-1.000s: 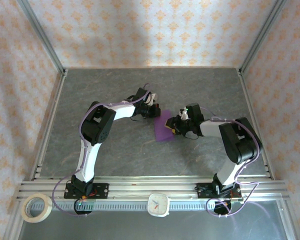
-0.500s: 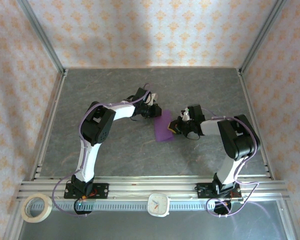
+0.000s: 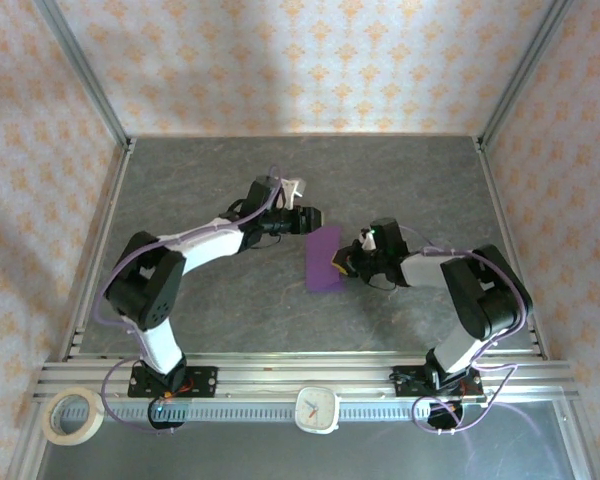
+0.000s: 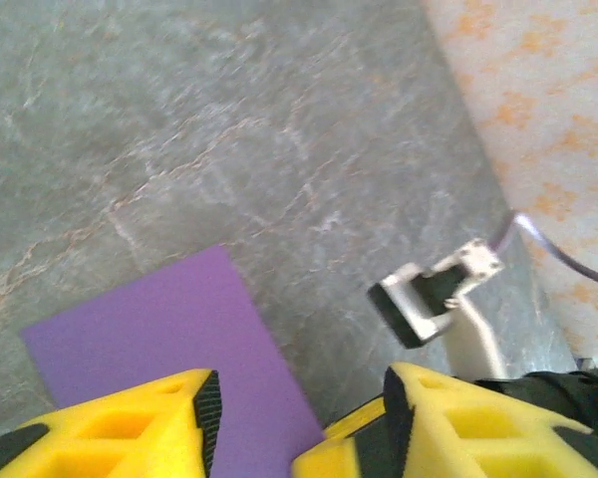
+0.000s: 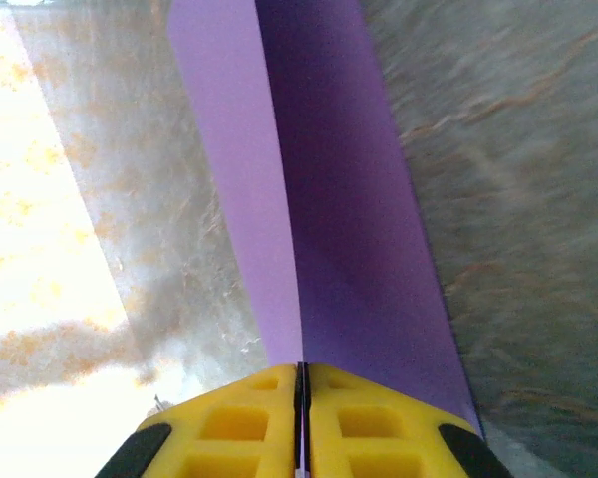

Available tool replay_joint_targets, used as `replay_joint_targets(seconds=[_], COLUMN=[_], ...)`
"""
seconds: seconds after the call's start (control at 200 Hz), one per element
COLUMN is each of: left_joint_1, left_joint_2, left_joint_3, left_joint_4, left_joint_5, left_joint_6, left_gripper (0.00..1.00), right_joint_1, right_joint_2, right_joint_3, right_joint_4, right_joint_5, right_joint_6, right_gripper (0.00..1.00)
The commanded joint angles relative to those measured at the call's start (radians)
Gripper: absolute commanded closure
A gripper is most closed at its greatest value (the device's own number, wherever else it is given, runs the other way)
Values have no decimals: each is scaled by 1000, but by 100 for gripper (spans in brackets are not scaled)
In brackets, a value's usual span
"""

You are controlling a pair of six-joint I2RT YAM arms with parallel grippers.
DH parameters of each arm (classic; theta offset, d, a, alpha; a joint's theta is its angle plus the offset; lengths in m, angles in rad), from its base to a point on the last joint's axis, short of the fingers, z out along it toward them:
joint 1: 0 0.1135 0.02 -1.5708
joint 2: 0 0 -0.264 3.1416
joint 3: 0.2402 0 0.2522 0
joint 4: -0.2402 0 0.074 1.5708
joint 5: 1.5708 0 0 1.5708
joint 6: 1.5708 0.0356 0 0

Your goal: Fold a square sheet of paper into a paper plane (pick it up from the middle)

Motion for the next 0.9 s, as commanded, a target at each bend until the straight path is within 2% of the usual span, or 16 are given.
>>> replay_joint_targets(seconds=[0.0, 0.1, 0.195, 0.29, 0.435, 0.581, 0.746, 0.896], left_joint_1=[-31, -65, -84, -85, -90, -130, -286, -455], left_joint_2=[-49, -111, -175, -205, -204, -236, -299, -287], left_joint_3=[-88, -166, -270, -305, -328, -360, -383, -387], left_joint_4=[90, 113, 219, 222, 207, 205, 149, 134], left_joint_5=[-62, -192, -242, -209, -160, -188, -496, -721], left_joint_6=[55, 94, 112, 118, 129, 191, 332, 461], left_gripper=[54, 56, 57, 57, 57, 55, 48, 45], right_joint_1=[2, -4, -9, -20, -31, -49, -62, -63], right_joint_2=[-24, -4, 13, 31, 52, 53, 56, 56], right_joint_3=[-12, 16, 44, 62, 86, 95, 90, 94], right_joint_4=[40, 8, -5, -8, -27, -74, -74, -69], right_joint_5=[50, 41, 13, -16, -42, -36, -51, -61], right_joint_6=[27, -11, -41, -61, -90, -125, -132, -124], right_gripper=[88, 84, 81, 80, 86, 89, 91, 91])
